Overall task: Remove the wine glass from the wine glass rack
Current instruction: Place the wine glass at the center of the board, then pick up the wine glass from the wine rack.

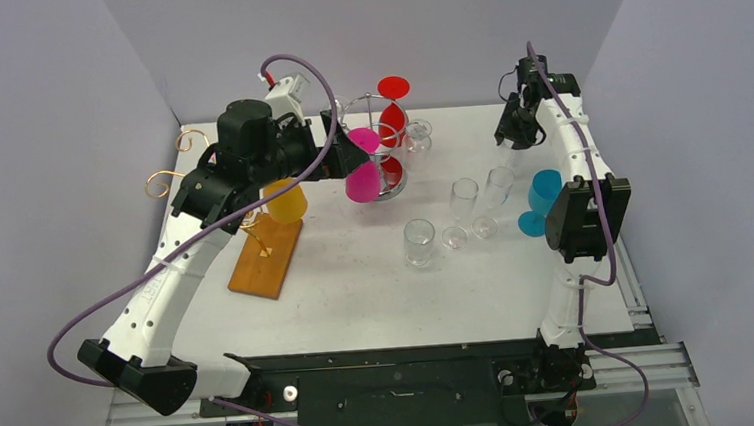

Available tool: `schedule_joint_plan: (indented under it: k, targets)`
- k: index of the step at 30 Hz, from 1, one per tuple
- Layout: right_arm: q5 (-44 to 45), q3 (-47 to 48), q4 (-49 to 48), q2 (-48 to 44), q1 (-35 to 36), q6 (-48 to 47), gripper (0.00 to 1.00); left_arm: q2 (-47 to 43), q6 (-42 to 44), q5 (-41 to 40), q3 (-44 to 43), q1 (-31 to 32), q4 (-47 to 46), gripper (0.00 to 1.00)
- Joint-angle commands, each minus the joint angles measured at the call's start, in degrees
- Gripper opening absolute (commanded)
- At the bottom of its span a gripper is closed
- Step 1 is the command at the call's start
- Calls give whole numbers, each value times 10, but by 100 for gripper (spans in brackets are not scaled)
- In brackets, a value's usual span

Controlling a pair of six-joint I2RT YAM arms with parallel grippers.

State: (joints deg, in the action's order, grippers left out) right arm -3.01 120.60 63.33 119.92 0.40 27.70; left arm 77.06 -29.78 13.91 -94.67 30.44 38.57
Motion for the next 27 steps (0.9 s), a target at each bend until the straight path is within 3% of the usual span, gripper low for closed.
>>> schedule_joint_plan:
  k: [1,12,27]
  targets:
    - [7,46,1,-22,-2,6,33,-18,-6,2,3,2,-27,96]
    - [4,57,-1,-34,-1,13,35,-17,-11,-7,3,2,-27,96]
    - [13,62,2,-124,-8,13,41,-5,-21,-65,-49,1,-10,96]
